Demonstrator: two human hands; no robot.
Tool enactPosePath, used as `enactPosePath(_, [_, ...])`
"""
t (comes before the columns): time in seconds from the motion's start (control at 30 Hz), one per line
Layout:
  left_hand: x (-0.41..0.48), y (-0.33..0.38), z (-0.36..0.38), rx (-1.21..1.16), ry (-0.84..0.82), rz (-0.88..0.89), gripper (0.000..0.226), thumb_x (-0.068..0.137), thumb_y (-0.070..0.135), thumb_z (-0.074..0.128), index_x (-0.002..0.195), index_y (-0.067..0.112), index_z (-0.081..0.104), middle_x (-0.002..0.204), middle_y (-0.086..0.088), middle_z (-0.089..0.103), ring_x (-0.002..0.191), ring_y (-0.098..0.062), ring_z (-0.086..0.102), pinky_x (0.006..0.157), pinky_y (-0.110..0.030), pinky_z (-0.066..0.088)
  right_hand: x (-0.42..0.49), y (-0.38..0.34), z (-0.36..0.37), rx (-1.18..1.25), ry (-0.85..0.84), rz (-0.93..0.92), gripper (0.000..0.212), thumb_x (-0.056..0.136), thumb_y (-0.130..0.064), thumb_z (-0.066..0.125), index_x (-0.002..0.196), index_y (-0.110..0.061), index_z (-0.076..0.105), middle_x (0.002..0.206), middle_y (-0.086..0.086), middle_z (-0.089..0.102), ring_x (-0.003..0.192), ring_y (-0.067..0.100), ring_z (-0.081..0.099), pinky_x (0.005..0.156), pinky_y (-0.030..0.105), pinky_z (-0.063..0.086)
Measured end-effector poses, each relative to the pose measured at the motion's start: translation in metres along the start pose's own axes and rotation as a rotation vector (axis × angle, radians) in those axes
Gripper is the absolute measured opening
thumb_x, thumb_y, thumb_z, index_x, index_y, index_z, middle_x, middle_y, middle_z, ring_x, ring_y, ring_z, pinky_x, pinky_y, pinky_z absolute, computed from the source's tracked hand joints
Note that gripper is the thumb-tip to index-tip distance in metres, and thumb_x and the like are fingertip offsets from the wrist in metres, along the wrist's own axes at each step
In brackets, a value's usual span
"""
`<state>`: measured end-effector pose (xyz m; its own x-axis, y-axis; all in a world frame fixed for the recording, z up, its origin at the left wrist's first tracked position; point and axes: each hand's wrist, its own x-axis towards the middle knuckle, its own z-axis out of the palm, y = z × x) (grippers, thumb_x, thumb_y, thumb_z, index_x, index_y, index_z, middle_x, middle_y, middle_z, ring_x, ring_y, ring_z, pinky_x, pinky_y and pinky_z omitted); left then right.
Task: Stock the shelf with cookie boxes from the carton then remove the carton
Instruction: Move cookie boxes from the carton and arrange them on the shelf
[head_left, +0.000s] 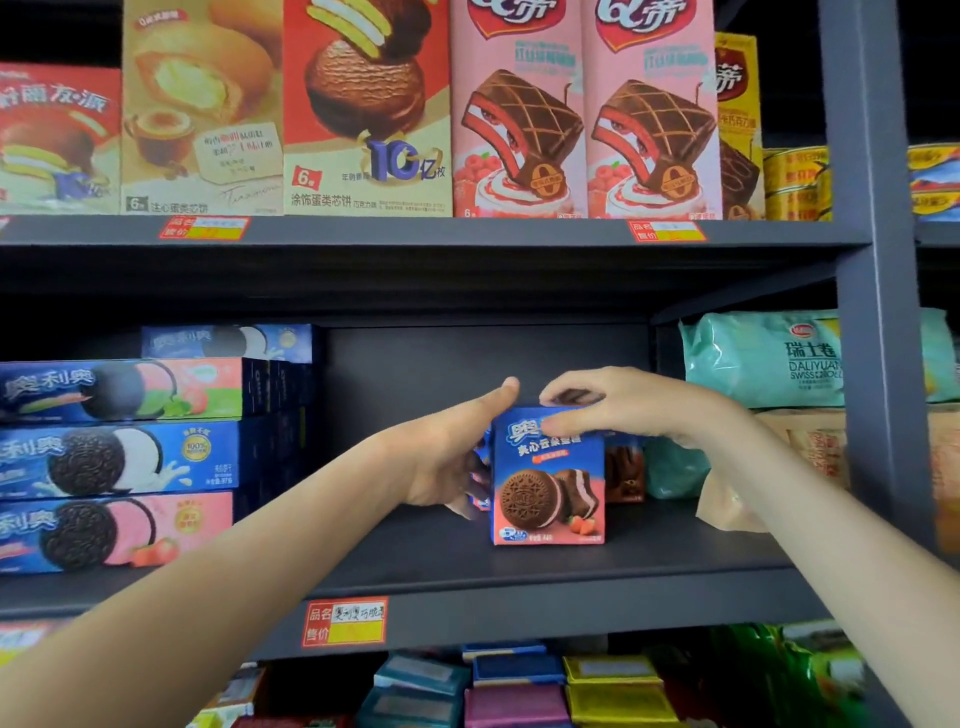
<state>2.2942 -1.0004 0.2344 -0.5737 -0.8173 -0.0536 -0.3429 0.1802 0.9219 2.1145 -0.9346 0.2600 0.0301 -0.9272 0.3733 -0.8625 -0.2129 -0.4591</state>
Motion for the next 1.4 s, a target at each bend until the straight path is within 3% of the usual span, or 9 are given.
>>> enactPosePath(0.13, [0.002,-0.007,0.000,0.095,0.059,0.085,0.037,0.083,0.056,0.057,0.099,0.023,0.065,0.110,-0.005,0.067,0.109,-0.025,0.059,0.102,-0.046,0.040,-0.004,0.004,0.009,0.007,0.076,-0.061,0.042,0.070,-0.049,0.076,0.108,-0.034,0.063,0.107,-0.013,0.064,0.100,0.008,0.062,0.094,0.035,0.049])
enactPosePath(0.27, [0.002,-0.010,-0.004,0.088,0.077,0.122,0.024,0.089,0.047,0.056,0.099,0.026,0.063,0.110,0.000,0.068,0.112,-0.020,0.057,0.092,-0.039,0.042,-0.006,0.008,0.022,0.038,0.071,-0.077,0.054,0.074,-0.038,0.079,0.121,-0.031,0.054,0.104,-0.012,0.065,0.097,0.009,0.062,0.091,0.032,0.050])
enactPosePath(0.4, [-0.001,-0.010,-0.004,0.076,0.100,0.155,0.017,0.094,0.039,0.052,0.097,0.024,0.060,0.107,0.003,0.069,0.112,-0.018,0.059,0.105,-0.046,0.037,-0.002,0.011,0.032,0.027,0.113,-0.074,0.069,0.074,-0.041,0.077,0.133,-0.031,0.044,0.113,-0.012,0.059,0.101,0.008,0.058,0.096,0.033,0.048])
enactPosePath(0.6, [0.003,-0.014,-0.013,-0.023,0.106,0.189,0.057,0.085,0.036,0.066,0.129,0.013,0.037,0.118,-0.004,0.067,0.110,-0.024,0.062,0.109,-0.055,0.031,-0.006,0.009,0.040,0.025,0.189,-0.014,0.092,0.073,-0.051,0.075,0.147,-0.031,0.024,0.149,-0.003,0.037,0.133,0.016,0.039,0.109,0.036,0.036])
enactPosePath(0.9, [-0.002,-0.021,-0.013,-0.042,0.027,0.273,0.035,0.093,0.032,0.057,0.122,0.013,0.054,0.105,-0.002,0.072,0.098,-0.020,0.063,0.105,-0.042,0.038,-0.008,0.013,0.060,0.157,0.256,0.099,0.107,0.059,-0.077,0.058,0.148,-0.029,0.025,0.117,-0.015,0.062,0.118,0.011,0.052,0.104,0.040,0.040])
enactPosePath(1.1, [0.001,-0.028,-0.011,-0.095,0.060,0.316,0.034,0.093,0.031,0.057,0.123,0.016,0.052,0.111,-0.001,0.070,0.097,-0.017,0.066,0.096,-0.035,0.046,-0.021,0.009,0.070,0.147,0.330,0.102,0.086,0.081,-0.055,0.063,0.149,-0.023,0.022,0.126,-0.008,0.059,0.122,0.012,0.050,0.100,0.030,0.041])
enactPosePath(1.2, [-0.003,-0.040,-0.003,0.069,0.360,0.425,0.052,0.091,0.028,0.061,0.136,0.012,0.041,0.134,0.000,0.055,0.114,-0.016,0.059,0.103,-0.035,0.043,-0.038,0.006,0.082,0.022,0.505,0.058,0.078,0.086,-0.045,0.064,0.147,-0.014,0.026,0.144,0.001,0.043,0.134,0.017,0.038,0.104,0.028,0.033])
enactPosePath(1.3, [-0.028,-0.055,0.016,0.293,0.658,0.622,0.043,0.089,0.019,0.062,0.128,0.009,0.046,0.123,-0.002,0.057,0.103,-0.011,0.057,0.092,-0.022,0.042,-0.056,0.006,0.100,-0.200,0.749,-0.075,0.047,0.089,-0.028,0.063,0.127,-0.007,0.046,0.124,0.009,0.053,0.117,0.025,0.049,0.097,0.036,0.043])
enactPosePath(1.4, [-0.054,-0.072,0.032,0.460,0.718,0.760,0.030,0.088,0.018,0.061,0.117,0.013,0.053,0.114,0.002,0.060,0.093,-0.009,0.061,0.087,-0.026,0.048,-0.070,0.002,0.118,-0.283,0.867,-0.254,0.024,0.084,-0.013,0.063,0.105,-0.005,0.057,0.100,0.009,0.058,0.094,0.026,0.054,0.083,0.035,0.047])
